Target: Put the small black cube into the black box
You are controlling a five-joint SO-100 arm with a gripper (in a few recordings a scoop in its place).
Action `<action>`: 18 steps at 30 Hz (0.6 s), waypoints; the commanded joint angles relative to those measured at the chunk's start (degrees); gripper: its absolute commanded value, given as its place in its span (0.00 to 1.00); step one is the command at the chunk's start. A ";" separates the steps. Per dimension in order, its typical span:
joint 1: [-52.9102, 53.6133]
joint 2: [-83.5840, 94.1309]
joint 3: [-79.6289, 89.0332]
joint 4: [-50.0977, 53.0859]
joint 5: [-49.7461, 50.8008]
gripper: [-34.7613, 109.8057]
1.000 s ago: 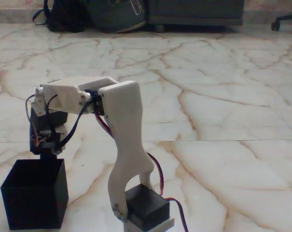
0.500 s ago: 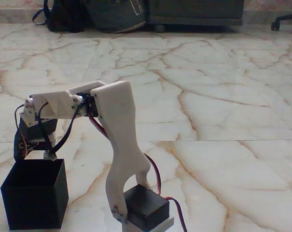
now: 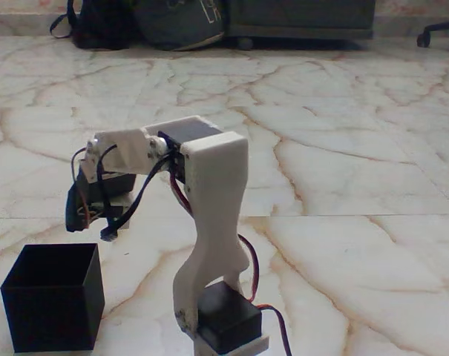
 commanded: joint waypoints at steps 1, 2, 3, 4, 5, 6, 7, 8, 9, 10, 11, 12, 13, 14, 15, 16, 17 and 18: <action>2.90 3.52 0.35 1.41 -2.29 0.29; 4.92 5.27 1.58 3.08 -4.22 0.29; 7.29 7.38 4.66 2.90 -6.77 0.29; 9.40 9.05 7.03 3.16 -8.35 0.30; 11.43 10.63 8.35 4.92 -9.67 0.30; 13.54 12.48 9.67 7.03 -10.99 0.29; 15.64 13.36 10.28 8.44 -11.51 0.29; 17.31 13.71 10.81 9.49 -12.13 0.29; 18.98 14.41 11.43 10.90 -13.10 0.29; 20.65 15.12 12.13 11.95 -14.33 0.30; 22.68 16.08 13.80 12.04 -16.08 0.30; 24.96 17.05 15.29 13.36 -18.02 0.29; 27.25 18.54 17.40 14.50 -20.21 0.29; 29.88 20.39 19.95 15.47 -22.94 0.29; 32.52 22.15 22.15 16.61 -26.10 0.29; 34.10 23.20 23.64 16.35 -27.69 0.29; 34.89 23.64 25.14 15.56 -28.39 0.29; 35.68 24.43 27.69 13.89 -29.27 0.29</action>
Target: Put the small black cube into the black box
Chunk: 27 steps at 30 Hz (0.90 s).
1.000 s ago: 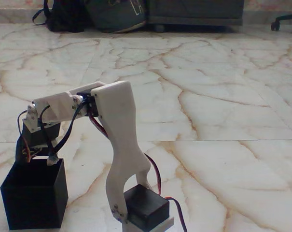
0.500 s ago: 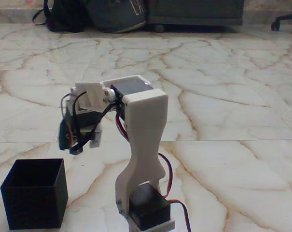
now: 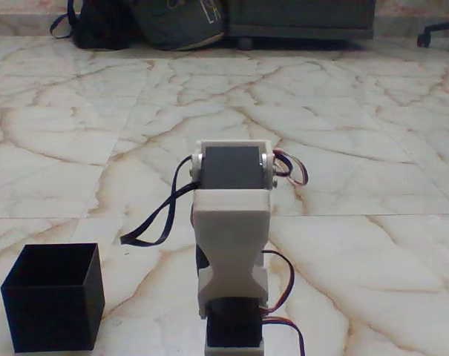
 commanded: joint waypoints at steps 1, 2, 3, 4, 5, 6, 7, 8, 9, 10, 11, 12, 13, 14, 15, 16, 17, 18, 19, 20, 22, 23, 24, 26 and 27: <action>1.14 2.72 2.81 -2.46 -1.41 0.29; 1.85 3.43 5.45 -3.96 -2.02 0.29; 2.02 4.22 7.65 -5.10 -2.11 0.29; 1.93 5.36 10.11 -6.06 -1.85 0.29; 1.93 6.68 13.10 -7.56 -1.49 0.29; 1.85 7.82 15.21 -8.26 -1.05 0.29; 1.76 8.70 16.88 -9.05 -0.26 0.29; 1.67 9.58 18.37 -9.84 0.35 0.29; 1.58 10.90 19.95 -10.11 0.88 0.29; 1.67 12.48 21.71 -10.11 0.97 0.29; 2.02 13.89 23.64 -10.11 0.53 0.29; 2.20 15.12 25.14 -10.37 0.26 0.29; 2.29 16.17 26.98 -11.60 0.18 0.29; 2.29 17.93 29.09 -12.04 0.00 0.29; 2.37 19.16 30.23 -12.04 0.53 0.29; 2.99 19.51 31.20 -12.30 0.00 0.29; 3.78 19.69 32.26 -12.92 -0.18 0.29; 4.13 19.78 33.05 -13.36 0.26 0.29; 4.48 20.39 34.37 -14.15 0.26 0.29; 4.57 20.83 35.51 -14.85 0.44 0.29; 4.39 21.45 37.00 -14.94 1.49 0.29; 4.39 21.71 37.71 -14.77 2.20 0.29; 4.39 21.71 37.97 -14.41 3.25 0.29; 3.78 21.71 38.23 -14.50 7.21 0.29; 3.69 21.71 38.32 -14.50 9.32 0.29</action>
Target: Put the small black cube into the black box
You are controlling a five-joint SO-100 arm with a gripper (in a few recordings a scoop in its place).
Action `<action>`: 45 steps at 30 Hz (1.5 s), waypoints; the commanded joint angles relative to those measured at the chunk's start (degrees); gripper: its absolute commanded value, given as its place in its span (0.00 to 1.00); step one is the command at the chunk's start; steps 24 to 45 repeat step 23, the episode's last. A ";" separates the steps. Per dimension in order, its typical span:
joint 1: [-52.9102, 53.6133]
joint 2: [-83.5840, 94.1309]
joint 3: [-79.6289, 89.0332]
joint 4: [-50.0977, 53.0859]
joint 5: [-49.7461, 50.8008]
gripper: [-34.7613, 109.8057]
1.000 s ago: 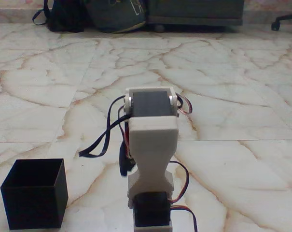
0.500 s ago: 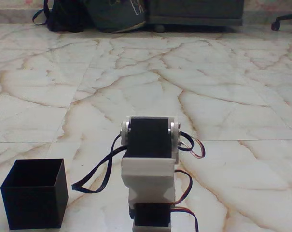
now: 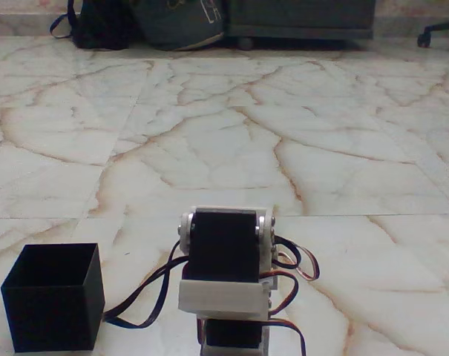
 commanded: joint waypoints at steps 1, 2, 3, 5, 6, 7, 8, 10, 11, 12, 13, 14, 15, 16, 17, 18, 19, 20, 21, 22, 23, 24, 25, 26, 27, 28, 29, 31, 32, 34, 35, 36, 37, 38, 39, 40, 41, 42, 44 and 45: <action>-0.97 0.62 0.62 -0.09 2.90 0.29; -1.14 0.53 0.70 -0.26 3.78 0.29; -1.14 0.53 0.97 -0.97 4.13 0.28; -1.14 0.44 1.32 -2.11 3.60 0.26; -0.44 0.35 1.32 -2.20 3.34 0.26; -0.35 0.18 1.32 -2.46 4.04 0.26; -0.35 0.18 1.23 -2.46 3.96 0.26; -0.35 0.18 1.32 -2.37 3.25 0.26; -0.35 0.18 1.32 -2.37 3.25 0.26; -0.35 0.09 1.32 -2.37 3.34 0.26; -0.35 0.18 1.32 -2.37 3.34 0.26; -0.35 0.18 1.32 -2.37 3.25 0.26; -0.35 0.18 1.32 -2.37 3.25 0.26; -0.35 0.18 1.32 -2.37 3.25 0.26; -0.35 0.18 1.32 -2.37 3.25 0.26; -0.35 0.09 1.32 -2.37 3.25 0.26; -0.35 0.09 1.32 -2.37 3.34 0.26; -0.35 0.09 1.32 -2.37 3.25 0.26; -0.35 0.09 1.32 -2.37 3.25 0.26; -0.35 0.09 1.32 -2.37 3.25 0.26; -0.35 0.09 1.32 -2.37 3.25 0.26; -0.35 0.09 1.32 -2.37 3.25 0.26; -0.35 0.09 1.32 -2.37 3.25 0.26; -0.35 0.09 1.32 -2.37 3.25 0.26; -0.35 0.09 1.32 -2.37 3.25 0.26; -0.35 0.09 1.32 -2.37 3.25 0.26; -0.35 0.09 1.32 -2.37 3.25 0.26; -0.35 0.09 1.32 -2.37 3.25 0.26; -0.35 0.09 1.32 -2.37 3.25 0.26; -0.35 0.09 1.32 -2.37 3.25 0.26; -0.35 0.09 1.32 -2.37 3.25 0.26; -0.35 0.09 1.32 -2.37 3.25 0.26; -0.35 0.09 1.32 -2.37 3.25 0.26; -0.35 0.09 1.32 -2.37 3.25 0.26; -0.35 0.09 1.32 -2.37 3.25 0.26; -0.35 0.09 1.32 -2.37 3.25 0.26; -0.35 0.09 1.32 -2.37 3.25 0.26; -0.35 0.09 1.32 -2.37 3.25 0.26; -0.35 0.09 1.32 -2.37 3.25 0.26; -0.35 0.09 1.32 -2.37 3.25 0.26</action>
